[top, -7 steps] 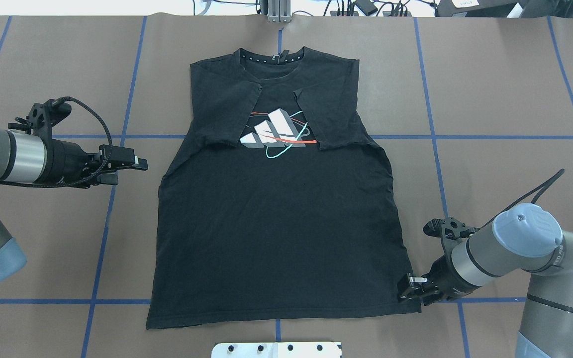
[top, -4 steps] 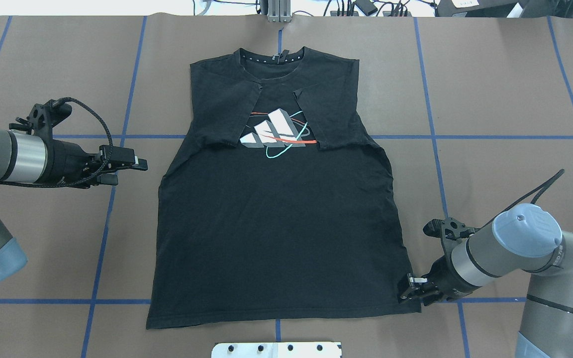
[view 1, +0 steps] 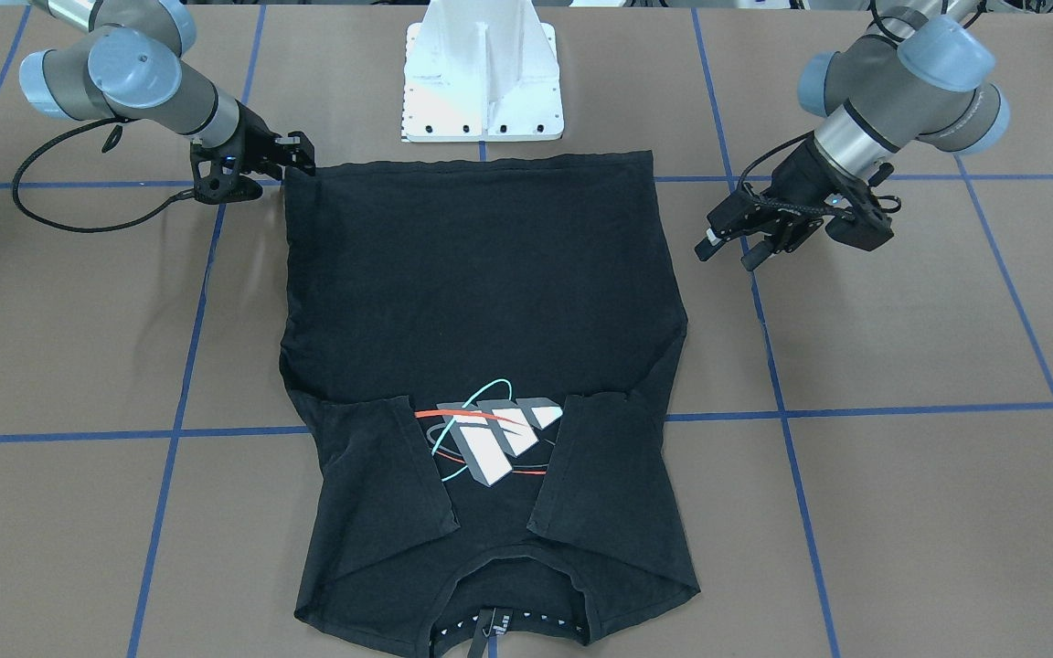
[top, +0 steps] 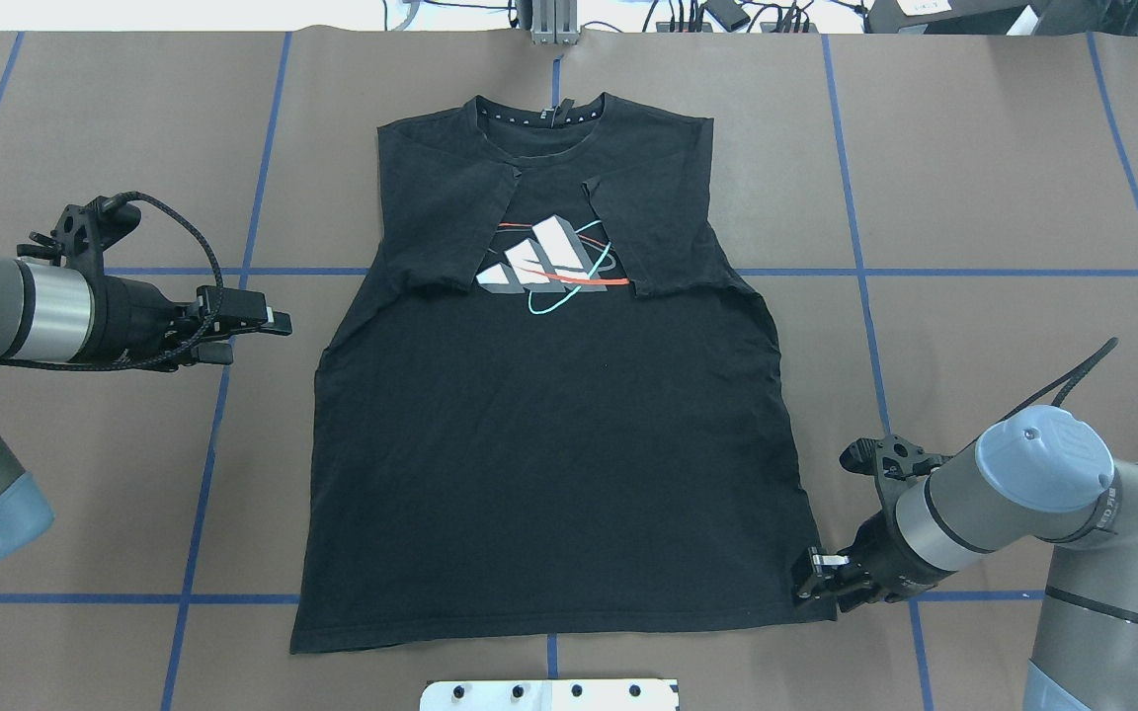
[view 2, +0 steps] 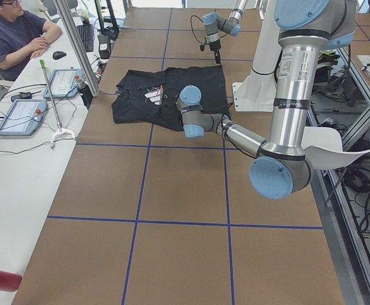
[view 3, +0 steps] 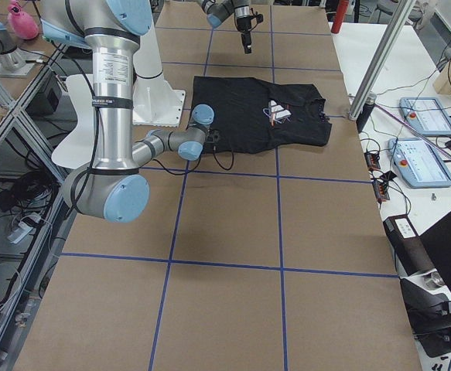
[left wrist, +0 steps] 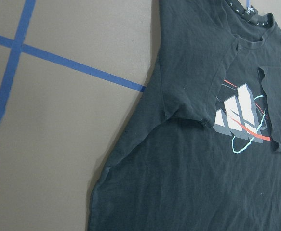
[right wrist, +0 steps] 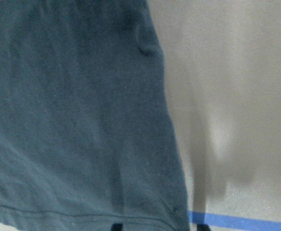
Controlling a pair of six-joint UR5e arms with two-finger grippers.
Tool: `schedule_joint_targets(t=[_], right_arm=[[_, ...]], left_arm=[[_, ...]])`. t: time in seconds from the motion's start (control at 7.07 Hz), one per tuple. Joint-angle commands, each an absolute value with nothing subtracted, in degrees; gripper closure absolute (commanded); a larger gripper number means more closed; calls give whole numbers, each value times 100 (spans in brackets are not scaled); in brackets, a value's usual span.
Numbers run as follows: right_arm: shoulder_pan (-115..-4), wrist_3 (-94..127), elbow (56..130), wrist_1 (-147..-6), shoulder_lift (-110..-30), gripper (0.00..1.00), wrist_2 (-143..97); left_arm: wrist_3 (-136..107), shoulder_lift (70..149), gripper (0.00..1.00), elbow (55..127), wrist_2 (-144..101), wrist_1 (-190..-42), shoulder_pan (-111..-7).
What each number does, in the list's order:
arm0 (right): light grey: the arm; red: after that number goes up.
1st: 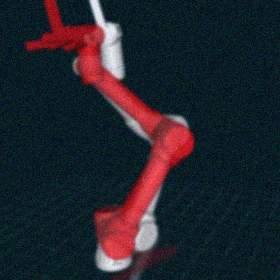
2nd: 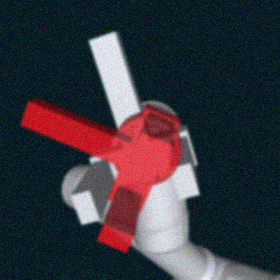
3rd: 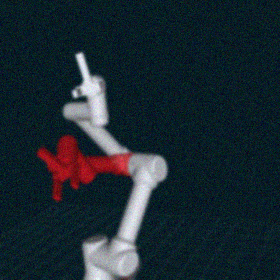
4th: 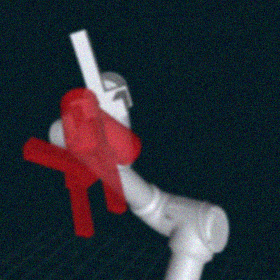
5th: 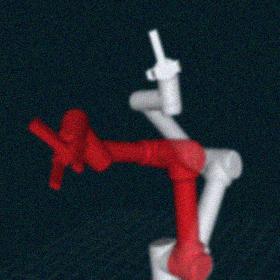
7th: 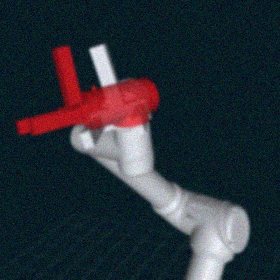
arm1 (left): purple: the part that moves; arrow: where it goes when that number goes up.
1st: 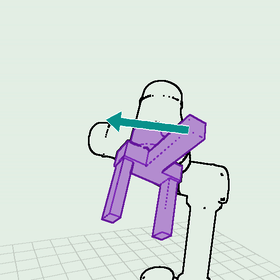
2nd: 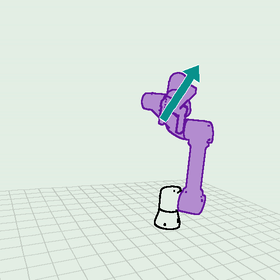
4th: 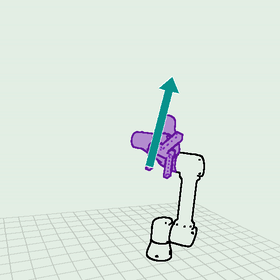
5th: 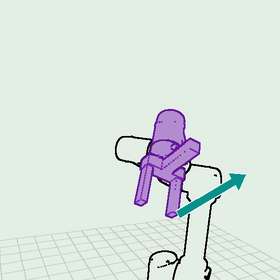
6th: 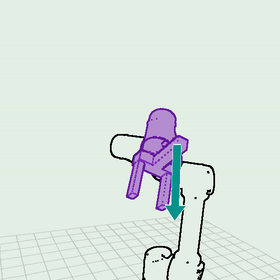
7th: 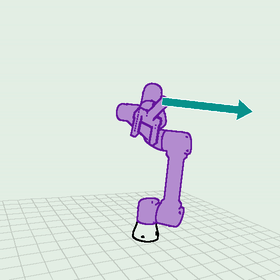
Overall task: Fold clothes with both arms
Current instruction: 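Grasp the hem corner with the right gripper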
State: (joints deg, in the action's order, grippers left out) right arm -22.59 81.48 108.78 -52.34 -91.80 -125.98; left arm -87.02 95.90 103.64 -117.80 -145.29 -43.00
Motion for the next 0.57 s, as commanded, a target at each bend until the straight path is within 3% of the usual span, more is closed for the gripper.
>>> schedule_joint_targets(t=[0.0, 0.14, 0.42], right_arm=[[-2267, 8147, 10872, -5238, -9185, 59, -12604], [-2268, 8147, 10872, -5238, -9193, 69, -12612], [-2259, 8147, 10890, -5238, -9264, 78, -12604]], left_arm=[[-8710, 9598, 0, 10354, -11777, -14528, -4298], [-8710, 9598, 0, 10354, -11777, -14528, -4298], [-8701, 9606, 0, 10336, -11777, -14528, -4298]])
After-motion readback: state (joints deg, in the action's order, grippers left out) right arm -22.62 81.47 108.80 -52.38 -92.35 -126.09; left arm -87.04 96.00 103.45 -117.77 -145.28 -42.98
